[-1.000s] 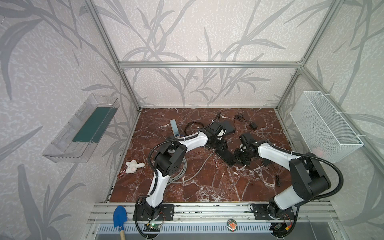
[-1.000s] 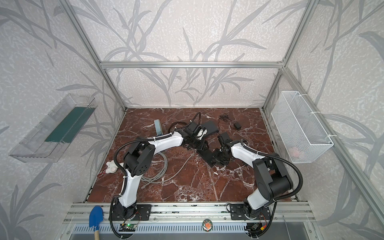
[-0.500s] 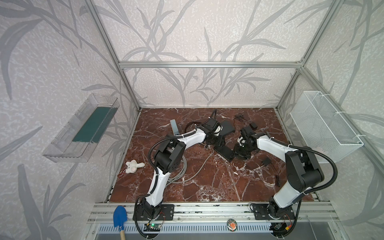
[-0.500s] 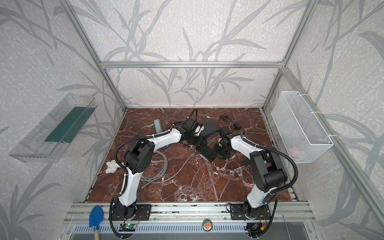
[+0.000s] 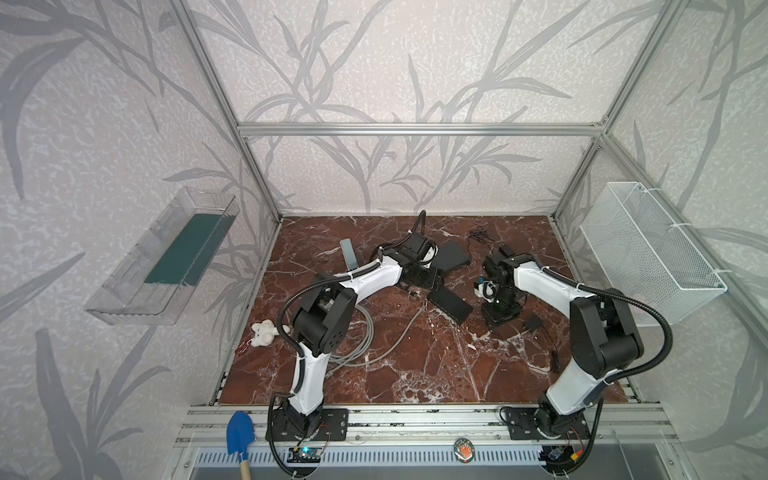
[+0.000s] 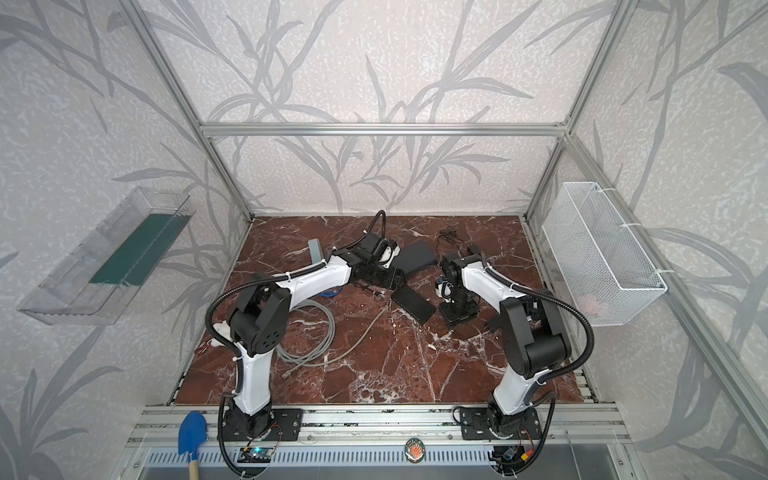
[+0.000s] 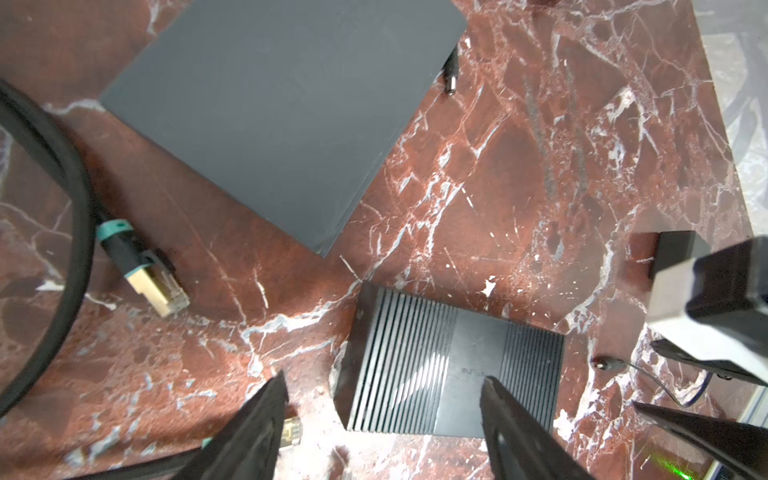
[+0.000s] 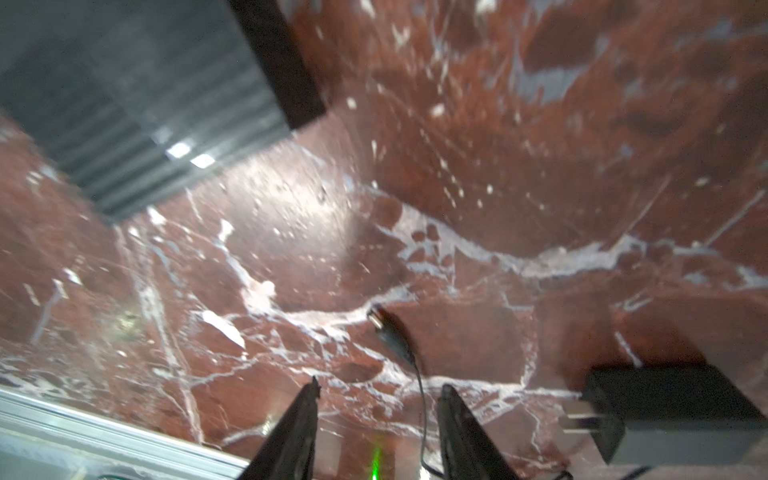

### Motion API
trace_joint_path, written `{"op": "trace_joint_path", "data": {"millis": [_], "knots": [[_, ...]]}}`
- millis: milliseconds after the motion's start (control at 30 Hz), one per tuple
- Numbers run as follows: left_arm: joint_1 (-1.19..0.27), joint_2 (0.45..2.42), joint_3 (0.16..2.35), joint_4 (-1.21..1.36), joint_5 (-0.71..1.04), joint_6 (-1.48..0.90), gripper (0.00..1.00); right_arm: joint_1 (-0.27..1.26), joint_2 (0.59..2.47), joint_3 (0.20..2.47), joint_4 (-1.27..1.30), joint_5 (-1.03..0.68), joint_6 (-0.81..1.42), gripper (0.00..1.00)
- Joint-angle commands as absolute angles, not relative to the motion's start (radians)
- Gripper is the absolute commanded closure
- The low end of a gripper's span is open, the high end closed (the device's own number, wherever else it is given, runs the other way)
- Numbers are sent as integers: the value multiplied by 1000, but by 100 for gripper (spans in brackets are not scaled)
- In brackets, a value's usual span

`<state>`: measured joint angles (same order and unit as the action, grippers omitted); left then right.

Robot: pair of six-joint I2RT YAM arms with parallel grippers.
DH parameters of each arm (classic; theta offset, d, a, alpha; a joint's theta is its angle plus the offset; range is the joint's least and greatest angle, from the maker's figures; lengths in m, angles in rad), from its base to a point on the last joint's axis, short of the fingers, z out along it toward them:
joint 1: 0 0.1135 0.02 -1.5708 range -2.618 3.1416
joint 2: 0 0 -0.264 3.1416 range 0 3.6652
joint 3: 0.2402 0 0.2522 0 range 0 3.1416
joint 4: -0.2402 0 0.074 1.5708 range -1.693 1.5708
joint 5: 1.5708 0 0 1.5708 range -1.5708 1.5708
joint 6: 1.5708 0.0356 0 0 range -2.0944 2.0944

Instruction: Insert the plug into the switch port

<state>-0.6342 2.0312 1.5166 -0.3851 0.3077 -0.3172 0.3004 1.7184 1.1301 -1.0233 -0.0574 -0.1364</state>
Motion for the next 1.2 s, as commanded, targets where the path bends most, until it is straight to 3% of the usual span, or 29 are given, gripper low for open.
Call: {"op": "trace_joint_path", "data": {"millis": [0, 400, 1000, 1167], "knots": [[-631, 1973, 1493, -393, 301, -322, 25, 296, 1712, 1111, -1046, 13, -245, 53], [-629, 1915, 1483, -444, 270, -288, 25, 296, 1754, 1049, -967, 49, -341, 58], [-629, 1884, 1515, -489, 297, -297, 25, 314, 1644, 905, -741, -66, -356, 96], [-632, 1865, 1503, -509, 378, -329, 27, 314, 1566, 899, -710, -90, -359, 98]]}}
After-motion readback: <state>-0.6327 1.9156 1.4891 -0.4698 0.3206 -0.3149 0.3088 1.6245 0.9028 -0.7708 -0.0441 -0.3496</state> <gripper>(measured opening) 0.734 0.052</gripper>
